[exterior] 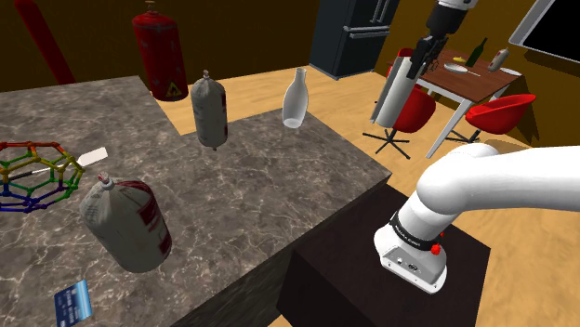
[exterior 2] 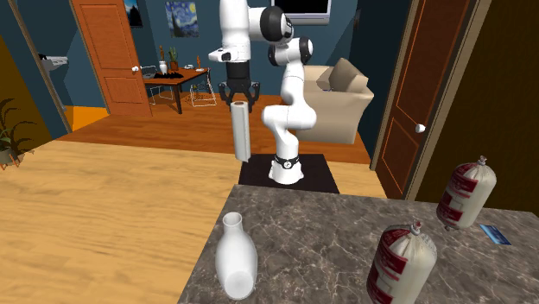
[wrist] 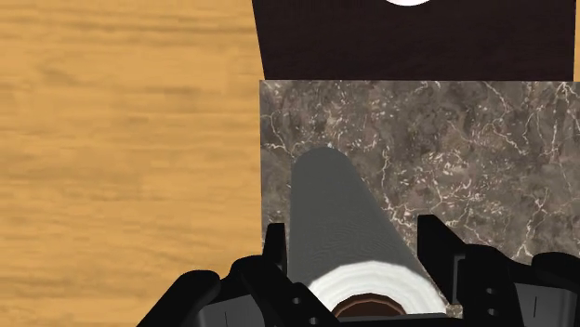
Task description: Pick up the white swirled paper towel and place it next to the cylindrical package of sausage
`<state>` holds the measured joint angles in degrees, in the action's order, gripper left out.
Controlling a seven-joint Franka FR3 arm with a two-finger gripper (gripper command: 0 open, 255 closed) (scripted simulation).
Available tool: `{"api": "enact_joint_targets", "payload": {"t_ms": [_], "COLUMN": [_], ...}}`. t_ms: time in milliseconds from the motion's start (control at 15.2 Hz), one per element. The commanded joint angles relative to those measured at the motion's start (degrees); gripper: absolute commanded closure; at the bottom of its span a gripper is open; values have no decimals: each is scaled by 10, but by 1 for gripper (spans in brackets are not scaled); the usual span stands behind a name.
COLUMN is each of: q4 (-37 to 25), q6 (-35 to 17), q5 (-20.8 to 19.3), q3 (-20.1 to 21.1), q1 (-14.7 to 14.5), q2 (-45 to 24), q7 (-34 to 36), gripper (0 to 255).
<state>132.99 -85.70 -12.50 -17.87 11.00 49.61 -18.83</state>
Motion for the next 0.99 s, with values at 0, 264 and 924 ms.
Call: {"api": "enact_joint_targets", "payload": {"t_ms": [0,264,924], "q4": [-20,-58,-162], "q6": [14,40,106], "q5": [2,7,18], "q3": [2,6,13], "q1": [-1,-5,-12], "q2": [-6,-19,-57], "q7": [-2,-3,-9], "gripper": [255,255,255]}}
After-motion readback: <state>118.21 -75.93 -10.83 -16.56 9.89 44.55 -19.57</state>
